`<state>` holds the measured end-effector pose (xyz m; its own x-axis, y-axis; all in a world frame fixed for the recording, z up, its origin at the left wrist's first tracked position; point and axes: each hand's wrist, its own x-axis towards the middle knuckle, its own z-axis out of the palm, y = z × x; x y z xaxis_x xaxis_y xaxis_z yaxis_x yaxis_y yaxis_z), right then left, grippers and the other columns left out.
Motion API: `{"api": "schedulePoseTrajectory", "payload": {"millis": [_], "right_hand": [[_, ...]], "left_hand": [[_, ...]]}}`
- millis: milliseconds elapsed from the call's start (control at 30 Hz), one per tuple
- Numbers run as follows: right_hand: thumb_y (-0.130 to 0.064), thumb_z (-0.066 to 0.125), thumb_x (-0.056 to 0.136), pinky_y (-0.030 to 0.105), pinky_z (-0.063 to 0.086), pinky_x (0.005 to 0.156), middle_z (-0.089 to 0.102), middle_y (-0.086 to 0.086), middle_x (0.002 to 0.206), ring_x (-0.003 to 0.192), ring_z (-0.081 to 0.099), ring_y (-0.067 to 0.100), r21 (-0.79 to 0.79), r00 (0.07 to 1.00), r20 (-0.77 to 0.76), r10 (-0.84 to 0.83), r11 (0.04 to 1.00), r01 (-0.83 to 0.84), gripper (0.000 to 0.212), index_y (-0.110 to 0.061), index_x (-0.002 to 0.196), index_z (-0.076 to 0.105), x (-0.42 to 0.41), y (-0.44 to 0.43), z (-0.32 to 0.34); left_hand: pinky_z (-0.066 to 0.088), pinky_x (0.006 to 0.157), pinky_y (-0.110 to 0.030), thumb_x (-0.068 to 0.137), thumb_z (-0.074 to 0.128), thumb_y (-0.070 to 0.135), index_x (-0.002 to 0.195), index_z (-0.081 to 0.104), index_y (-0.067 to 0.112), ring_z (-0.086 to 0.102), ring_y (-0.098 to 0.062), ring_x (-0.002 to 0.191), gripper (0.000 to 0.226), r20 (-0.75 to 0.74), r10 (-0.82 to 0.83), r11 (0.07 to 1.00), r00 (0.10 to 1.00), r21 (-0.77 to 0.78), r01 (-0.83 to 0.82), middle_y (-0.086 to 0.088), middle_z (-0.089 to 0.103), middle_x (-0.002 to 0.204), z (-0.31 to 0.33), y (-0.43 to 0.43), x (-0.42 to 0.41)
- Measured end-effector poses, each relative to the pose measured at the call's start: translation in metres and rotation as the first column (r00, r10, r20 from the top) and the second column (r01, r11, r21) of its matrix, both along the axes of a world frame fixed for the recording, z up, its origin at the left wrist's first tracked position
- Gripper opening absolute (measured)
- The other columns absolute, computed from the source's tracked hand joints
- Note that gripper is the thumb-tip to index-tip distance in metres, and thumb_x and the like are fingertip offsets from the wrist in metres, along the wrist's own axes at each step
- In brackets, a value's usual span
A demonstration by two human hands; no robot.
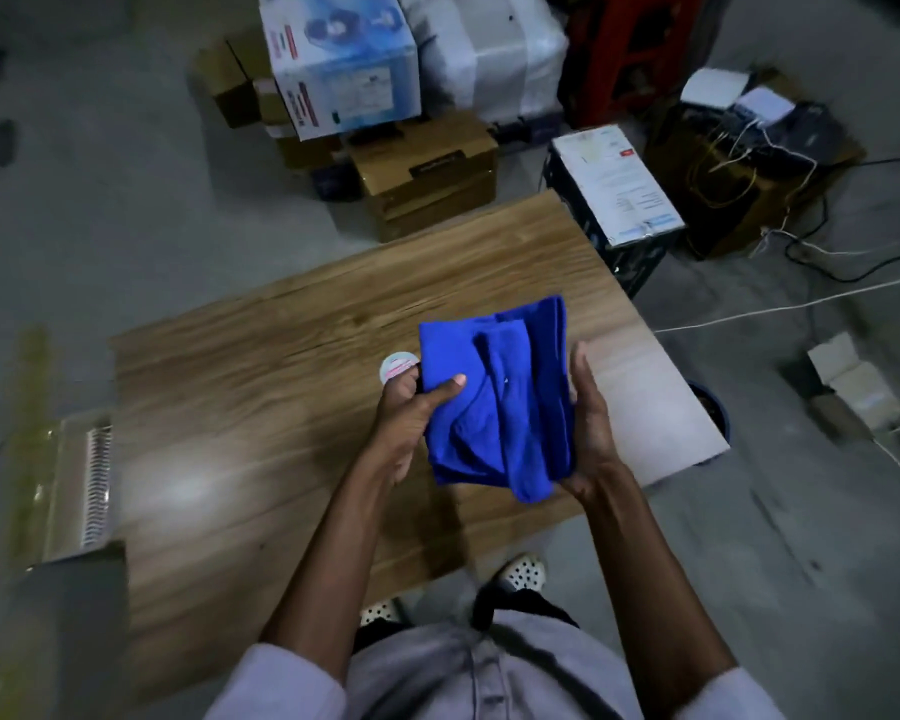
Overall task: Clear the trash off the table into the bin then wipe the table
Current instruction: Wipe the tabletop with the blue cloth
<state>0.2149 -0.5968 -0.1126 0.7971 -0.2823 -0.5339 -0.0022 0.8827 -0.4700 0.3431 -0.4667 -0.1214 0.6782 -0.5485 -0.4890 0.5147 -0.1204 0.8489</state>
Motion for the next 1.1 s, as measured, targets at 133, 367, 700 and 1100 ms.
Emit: {"api": "schedulePoseTrajectory", "payload": {"millis": [133, 367, 700, 1100], "right_hand": [[-0.023, 0.062, 0.1, 0.032, 0.06, 0.081, 0.073, 0.015, 0.12, 0.113, 0.069, 0.032, -0.392, 0.983, -0.156, 0.097, 0.907, -0.152, 0.031, -0.006, 0.126, 0.068, -0.004, 0.047, 0.004], [-0.027, 0.073, 0.093, 0.04, 0.053, 0.082, 0.072, 0.003, 0.108, 0.096, 0.067, 0.022, -0.573, 0.904, -0.423, -0.062, 0.791, -0.214, 0.05, -0.02, 0.139, 0.056, 0.005, 0.125, -0.018], [-0.029, 0.093, 0.071, 0.014, 0.04, 0.102, 0.048, -0.005, 0.145, 0.133, 0.047, 0.007, -0.922, 0.96, -0.279, 0.01, 0.276, -0.271, 0.087, -0.039, 0.145, 0.048, 0.009, 0.209, -0.003], [-0.014, 0.088, 0.076, 0.048, 0.055, 0.08, 0.071, 0.022, 0.108, 0.094, 0.068, 0.032, -0.748, 0.901, -0.434, -0.005, 0.559, -0.357, 0.046, -0.007, 0.115, 0.066, -0.004, 0.215, -0.006]], "left_hand": [[0.056, 0.066, -0.02, 0.093, 0.064, -0.002, 0.117, 0.065, 0.006, 0.072, -0.008, 0.079, 0.025, 0.009, -0.079, 0.997, 0.997, -0.012, 0.079, -0.002, 0.076, 0.098, 0.004, 0.066, 0.006], [0.046, 0.075, -0.032, 0.09, 0.068, 0.021, 0.102, 0.073, 0.016, 0.068, -0.029, 0.096, 0.014, 0.678, -0.474, 0.846, 0.562, 0.528, 0.076, -0.007, 0.076, 0.097, 0.023, 0.132, 0.036], [0.052, 0.075, -0.037, 0.088, 0.067, 0.029, 0.087, 0.068, 0.028, 0.065, -0.022, 0.085, 0.002, 0.624, -0.736, 0.676, 0.261, 0.66, 0.329, 0.006, 0.069, 0.081, 0.047, 0.207, 0.041], [0.055, 0.097, -0.047, 0.087, 0.069, 0.031, 0.105, 0.073, 0.04, 0.07, -0.016, 0.105, 0.021, 0.626, -0.505, 0.856, 0.593, 0.281, 0.433, 0.011, 0.076, 0.106, 0.074, 0.249, 0.069]]}}
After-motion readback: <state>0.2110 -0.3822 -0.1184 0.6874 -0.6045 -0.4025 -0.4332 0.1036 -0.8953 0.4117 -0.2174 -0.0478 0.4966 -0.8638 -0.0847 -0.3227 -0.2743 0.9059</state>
